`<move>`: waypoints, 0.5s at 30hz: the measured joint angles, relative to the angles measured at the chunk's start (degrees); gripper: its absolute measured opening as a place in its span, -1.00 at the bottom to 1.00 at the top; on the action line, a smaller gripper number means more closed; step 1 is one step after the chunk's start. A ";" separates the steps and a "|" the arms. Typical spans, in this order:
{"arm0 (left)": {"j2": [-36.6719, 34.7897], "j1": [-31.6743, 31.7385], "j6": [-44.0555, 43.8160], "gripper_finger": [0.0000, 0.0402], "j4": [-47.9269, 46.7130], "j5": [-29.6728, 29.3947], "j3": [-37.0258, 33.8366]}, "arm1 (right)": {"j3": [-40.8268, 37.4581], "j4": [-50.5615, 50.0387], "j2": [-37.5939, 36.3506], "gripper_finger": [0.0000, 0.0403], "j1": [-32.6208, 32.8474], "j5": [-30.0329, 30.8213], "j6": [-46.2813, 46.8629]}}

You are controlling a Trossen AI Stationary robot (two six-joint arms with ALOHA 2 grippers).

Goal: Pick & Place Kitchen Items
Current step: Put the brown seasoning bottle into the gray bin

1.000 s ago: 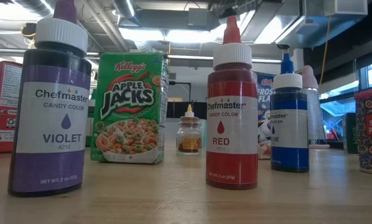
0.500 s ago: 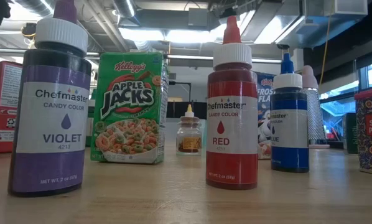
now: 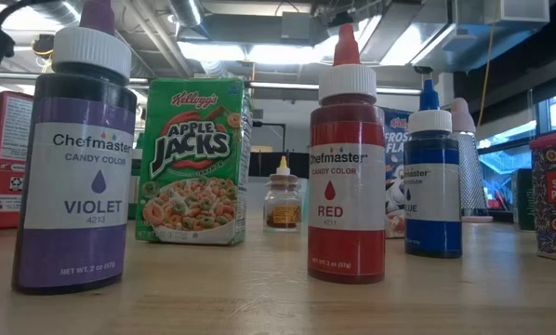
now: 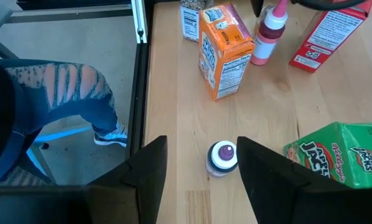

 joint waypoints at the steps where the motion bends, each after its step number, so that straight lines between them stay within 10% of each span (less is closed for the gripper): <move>1: -0.07 0.27 0.16 0.49 0.10 -0.01 -0.05 | 0.00 0.00 0.00 -0.03 0.00 0.00 0.00; 15: -0.10 1.98 3.72 0.49 2.40 -0.35 -0.08 | 0.00 0.01 0.00 -0.03 0.00 0.01 -0.62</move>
